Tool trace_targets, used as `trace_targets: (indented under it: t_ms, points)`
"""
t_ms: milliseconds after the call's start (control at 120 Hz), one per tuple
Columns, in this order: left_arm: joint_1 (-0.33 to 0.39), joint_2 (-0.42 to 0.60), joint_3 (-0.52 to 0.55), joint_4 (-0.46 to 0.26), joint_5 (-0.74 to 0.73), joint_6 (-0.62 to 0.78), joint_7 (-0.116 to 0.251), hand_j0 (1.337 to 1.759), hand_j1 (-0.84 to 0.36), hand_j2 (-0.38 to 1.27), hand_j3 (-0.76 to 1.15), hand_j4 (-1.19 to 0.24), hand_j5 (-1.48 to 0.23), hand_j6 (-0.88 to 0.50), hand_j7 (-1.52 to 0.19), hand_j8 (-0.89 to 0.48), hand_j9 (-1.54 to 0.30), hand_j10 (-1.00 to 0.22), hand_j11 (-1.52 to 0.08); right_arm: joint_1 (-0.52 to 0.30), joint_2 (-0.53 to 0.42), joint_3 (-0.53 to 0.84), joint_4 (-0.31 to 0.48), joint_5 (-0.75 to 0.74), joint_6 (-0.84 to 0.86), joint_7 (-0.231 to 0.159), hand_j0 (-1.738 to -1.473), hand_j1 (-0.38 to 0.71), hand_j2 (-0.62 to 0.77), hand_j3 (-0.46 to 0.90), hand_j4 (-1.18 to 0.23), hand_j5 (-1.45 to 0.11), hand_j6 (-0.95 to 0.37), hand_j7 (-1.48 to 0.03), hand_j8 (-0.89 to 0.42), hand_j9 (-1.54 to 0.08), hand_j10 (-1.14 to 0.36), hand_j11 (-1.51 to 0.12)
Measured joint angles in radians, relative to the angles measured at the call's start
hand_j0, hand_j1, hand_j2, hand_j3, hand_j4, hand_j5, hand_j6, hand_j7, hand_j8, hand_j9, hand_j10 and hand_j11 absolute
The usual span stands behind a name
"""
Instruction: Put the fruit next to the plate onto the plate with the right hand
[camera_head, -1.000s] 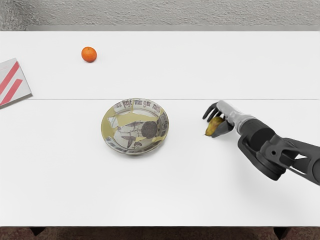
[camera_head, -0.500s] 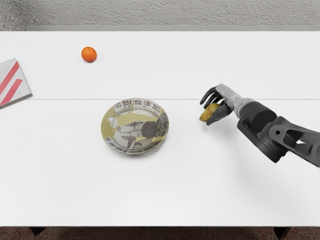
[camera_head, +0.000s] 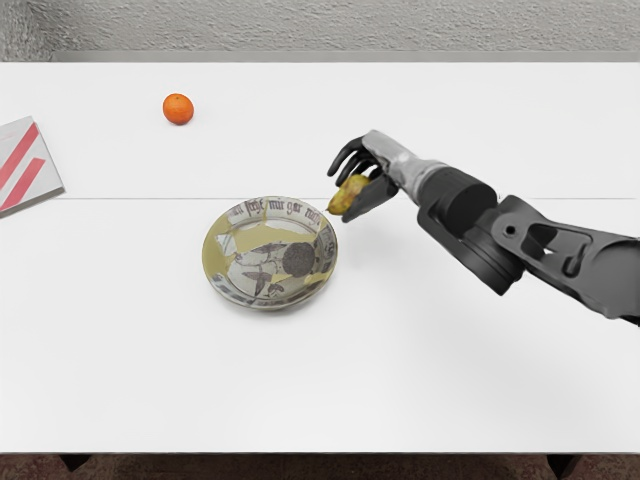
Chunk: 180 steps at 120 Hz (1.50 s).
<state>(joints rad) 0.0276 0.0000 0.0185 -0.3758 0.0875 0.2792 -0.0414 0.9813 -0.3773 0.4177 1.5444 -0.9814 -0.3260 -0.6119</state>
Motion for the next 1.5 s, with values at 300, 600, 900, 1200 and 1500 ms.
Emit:
trace_targets:
  t_ms: [300, 600, 900, 1200, 1500]
  points:
    - [0.0, 0.0, 0.0, 0.0, 0.0, 0.0, 0.0, 1.658, 0.35, 0.0, 0.0, 0.0, 0.0, 0.0, 0.0, 0.0, 0.0, 0.0, 0.0, 0.0, 0.162, 0.0, -0.002, 0.006, 0.038, 0.0, -1.656, 0.23, 0.35, 0.0, -0.71, -0.96, -0.71, -0.94, -0.48, -0.94, -0.53, -0.94]
    - [0.0, 0.0, 0.0, 0.0, 0.0, 0.0, 0.0, 1.658, 0.35, 0.0, 0.0, 0.0, 0.0, 0.0, 0.0, 0.0, 0.0, 0.0, 0.0, -0.028, 0.242, -0.009, -0.056, -0.001, 0.042, 0.0, -1.655, 0.23, 0.33, 0.0, -0.72, -0.94, -0.71, -0.94, -0.49, -0.92, -0.54, -0.93]
    - [0.0, 0.0, 0.0, 0.0, 0.0, 0.0, 0.0, 1.658, 0.35, 0.0, 0.0, 0.0, 0.0, 0.0, 0.0, 0.0, 0.0, 0.0, 0.0, -0.025, 0.252, 0.024, -0.06, 0.003, 0.048, 0.001, -1.657, -0.14, 0.11, 0.0, -0.25, -0.33, -0.25, -0.33, -0.18, -0.32, -0.2, -0.32]
    - [0.0, 0.0, 0.0, 0.0, 0.0, 0.0, 0.0, 1.658, 0.35, 0.0, 0.0, 0.0, 0.0, 0.0, 0.0, 0.0, 0.0, 0.0, 0.0, -0.091, 0.282, 0.271, -0.057, 0.226, 0.426, 0.001, -1.658, -0.3, 0.02, 0.0, -0.06, -0.08, -0.06, -0.08, -0.04, -0.07, -0.05, -0.07]
    - [0.0, 0.0, 0.0, 0.0, 0.0, 0.0, 0.0, 1.658, 0.35, 0.0, 0.0, 0.0, 0.0, 0.0, 0.0, 0.0, 0.0, 0.0, 0.0, -0.38, 0.235, 0.687, -0.059, 0.443, 0.891, 0.001, -1.658, -0.34, 0.01, 0.0, -0.01, -0.02, -0.01, -0.02, -0.01, -0.02, -0.01, -0.02]
